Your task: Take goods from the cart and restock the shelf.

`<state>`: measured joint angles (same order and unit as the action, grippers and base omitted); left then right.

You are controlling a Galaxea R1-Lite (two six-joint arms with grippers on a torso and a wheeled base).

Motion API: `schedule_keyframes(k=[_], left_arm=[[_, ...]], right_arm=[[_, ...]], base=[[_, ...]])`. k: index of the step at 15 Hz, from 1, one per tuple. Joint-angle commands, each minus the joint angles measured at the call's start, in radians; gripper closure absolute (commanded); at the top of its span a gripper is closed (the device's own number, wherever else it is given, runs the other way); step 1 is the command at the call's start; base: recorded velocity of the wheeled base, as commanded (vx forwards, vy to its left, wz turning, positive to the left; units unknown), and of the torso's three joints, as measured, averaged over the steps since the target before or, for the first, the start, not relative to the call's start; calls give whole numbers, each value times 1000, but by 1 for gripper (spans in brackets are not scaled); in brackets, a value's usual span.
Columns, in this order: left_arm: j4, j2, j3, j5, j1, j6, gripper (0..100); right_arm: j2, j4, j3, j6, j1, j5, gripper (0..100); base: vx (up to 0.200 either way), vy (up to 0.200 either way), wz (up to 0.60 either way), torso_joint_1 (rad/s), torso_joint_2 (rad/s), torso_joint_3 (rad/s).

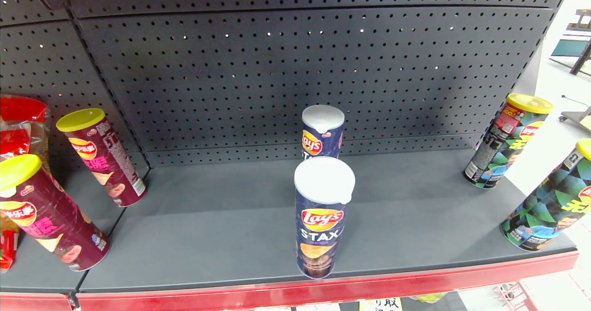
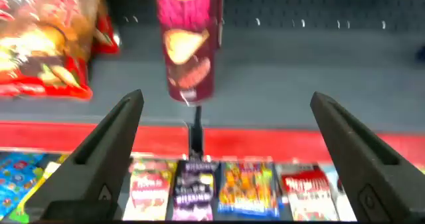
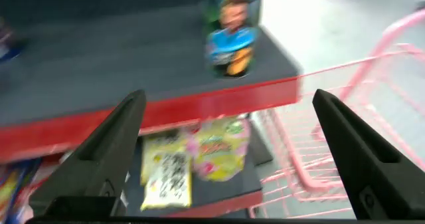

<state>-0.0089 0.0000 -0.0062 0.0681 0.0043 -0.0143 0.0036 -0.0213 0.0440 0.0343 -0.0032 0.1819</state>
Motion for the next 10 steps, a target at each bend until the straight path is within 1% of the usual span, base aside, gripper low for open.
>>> schedule_keyframes(k=[1, 2, 3, 5, 7, 10], left_arm=[[10, 0, 6, -33, 0, 23, 0], [10, 0, 5, -39, -1, 25, 0], [10, 0, 5, -40, -1, 22, 0], [10, 0, 6, -40, -1, 22, 0], [10, 0, 6, -40, -1, 22, 0], [10, 0, 5, -40, -1, 23, 0]], right_arm=[[-4, 15, -18, -13, 2, -53, 0], [-4, 14, -16, -34, 2, -94, 0], [-4, 17, -39, -53, 2, -187, 0], [-2, 20, -41, 9, 0, -193, 0], [-4, 21, -44, -27, 0, -194, 0], [-4, 21, -44, -25, 2, -194, 0]], base=[[0, 0, 0, 0, 0, 0], [0, 0, 0, 0, 0, 0], [0, 0, 0, 0, 0, 0], [0, 0, 0, 0, 0, 0], [0, 0, 0, 0, 0, 0], [0, 0, 0, 0, 0, 0]])
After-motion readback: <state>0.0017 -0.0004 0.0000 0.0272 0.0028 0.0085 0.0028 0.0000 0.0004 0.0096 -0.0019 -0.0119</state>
